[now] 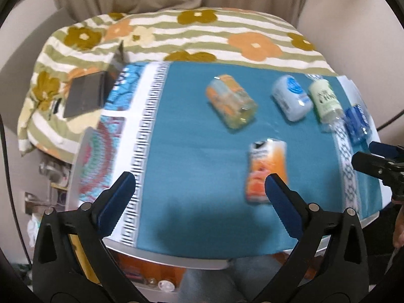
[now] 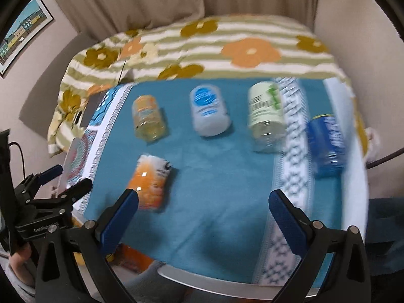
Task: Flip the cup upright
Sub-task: 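Move the right gripper to the orange cup and grasp it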
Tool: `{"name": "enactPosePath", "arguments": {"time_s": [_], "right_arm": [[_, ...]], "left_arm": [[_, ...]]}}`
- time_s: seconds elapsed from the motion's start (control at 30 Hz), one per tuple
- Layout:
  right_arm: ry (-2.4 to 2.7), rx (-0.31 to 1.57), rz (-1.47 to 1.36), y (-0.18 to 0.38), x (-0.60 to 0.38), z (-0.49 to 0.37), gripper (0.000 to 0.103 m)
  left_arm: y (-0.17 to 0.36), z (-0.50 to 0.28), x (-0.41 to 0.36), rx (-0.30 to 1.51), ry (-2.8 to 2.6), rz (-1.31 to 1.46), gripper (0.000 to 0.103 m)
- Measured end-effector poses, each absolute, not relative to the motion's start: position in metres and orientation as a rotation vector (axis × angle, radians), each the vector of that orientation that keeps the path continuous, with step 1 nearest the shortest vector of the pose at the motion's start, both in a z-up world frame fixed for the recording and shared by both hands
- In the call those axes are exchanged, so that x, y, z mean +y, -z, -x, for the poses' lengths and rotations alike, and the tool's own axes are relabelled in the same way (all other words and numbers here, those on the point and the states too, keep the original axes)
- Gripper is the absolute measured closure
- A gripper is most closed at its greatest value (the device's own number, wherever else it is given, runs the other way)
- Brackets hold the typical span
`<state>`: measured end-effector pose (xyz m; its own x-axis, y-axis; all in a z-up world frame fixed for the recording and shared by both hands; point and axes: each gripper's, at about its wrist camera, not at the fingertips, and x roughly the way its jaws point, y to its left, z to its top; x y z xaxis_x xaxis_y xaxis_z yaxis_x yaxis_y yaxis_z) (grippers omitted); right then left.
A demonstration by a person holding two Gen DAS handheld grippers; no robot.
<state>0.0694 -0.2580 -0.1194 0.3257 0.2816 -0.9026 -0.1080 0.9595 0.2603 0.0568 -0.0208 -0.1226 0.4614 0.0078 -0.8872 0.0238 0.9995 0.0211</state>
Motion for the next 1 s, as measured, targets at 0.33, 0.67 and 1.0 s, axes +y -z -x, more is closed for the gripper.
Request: {"name": "enactPosePath", "arguments": {"time_s": [0.33,0.67,1.0], "right_arm": [[-0.293,1.448,-0.266,0.172,-0.203,-0.118,0.000],[-0.236,1.586,-0.372,0.209,-0.185,-0.148,0.019],[-0.218,1.639,-0.439,0.224,-0.186,-0.154,0.051]], "left_arm": [[0.146,-0.070,0.042,1.110,-0.027,-0.062,0.000],[0.164,-0.091,0.083,1.136,0.000,-0.015,0.000],[0.171,-0.108,0.087,1.151,0.052,-0.010,0.000]]}}
